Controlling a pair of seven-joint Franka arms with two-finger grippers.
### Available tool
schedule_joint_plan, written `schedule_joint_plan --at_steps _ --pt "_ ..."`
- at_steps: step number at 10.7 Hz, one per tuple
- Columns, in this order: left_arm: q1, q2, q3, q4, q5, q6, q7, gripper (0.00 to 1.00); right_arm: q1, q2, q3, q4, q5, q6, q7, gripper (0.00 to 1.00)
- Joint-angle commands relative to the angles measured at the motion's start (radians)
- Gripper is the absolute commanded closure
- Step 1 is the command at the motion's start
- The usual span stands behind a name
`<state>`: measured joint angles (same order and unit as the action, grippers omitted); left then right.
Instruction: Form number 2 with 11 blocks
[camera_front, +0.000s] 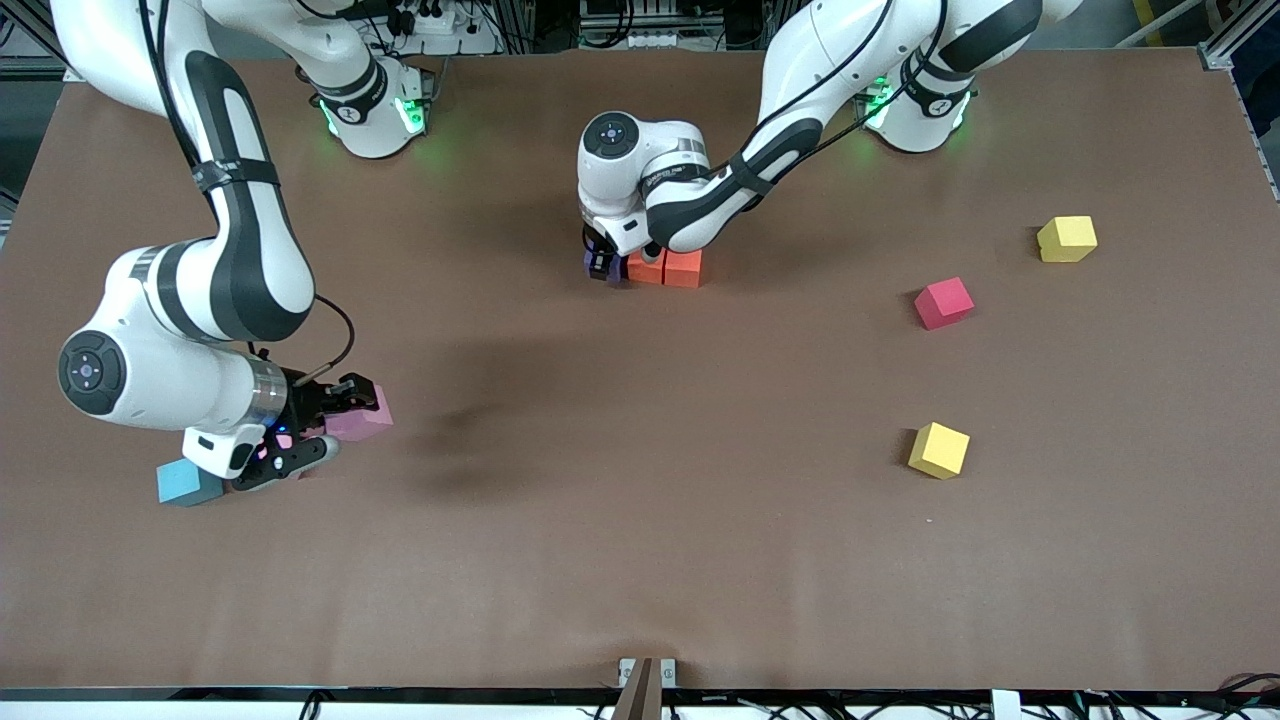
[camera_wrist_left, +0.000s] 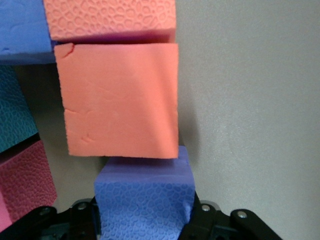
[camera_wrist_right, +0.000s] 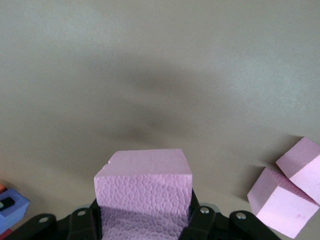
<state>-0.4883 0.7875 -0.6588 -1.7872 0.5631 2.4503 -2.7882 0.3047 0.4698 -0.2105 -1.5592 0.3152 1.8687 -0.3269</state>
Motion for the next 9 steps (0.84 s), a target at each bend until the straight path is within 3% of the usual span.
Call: schedule_joint_plan --at_steps 1,7,9 --pt "0.002 -0.025 -0.004 -0.05 0.064 0.007 -0.228 0.78 0.04 -0.031 -0.004 -0.018 0.015 -0.003 0.081 0.83" --pt "0.005 -0.047 -0.004 -0.047 0.064 -0.03 -0.214 0.78 0.092 -0.031 -0.003 -0.039 0.034 0.027 0.189 0.83" --pt "0.005 -0.047 -0.005 -0.047 0.064 -0.057 -0.214 0.77 0.146 -0.062 -0.004 -0.111 0.033 0.102 0.264 0.83"
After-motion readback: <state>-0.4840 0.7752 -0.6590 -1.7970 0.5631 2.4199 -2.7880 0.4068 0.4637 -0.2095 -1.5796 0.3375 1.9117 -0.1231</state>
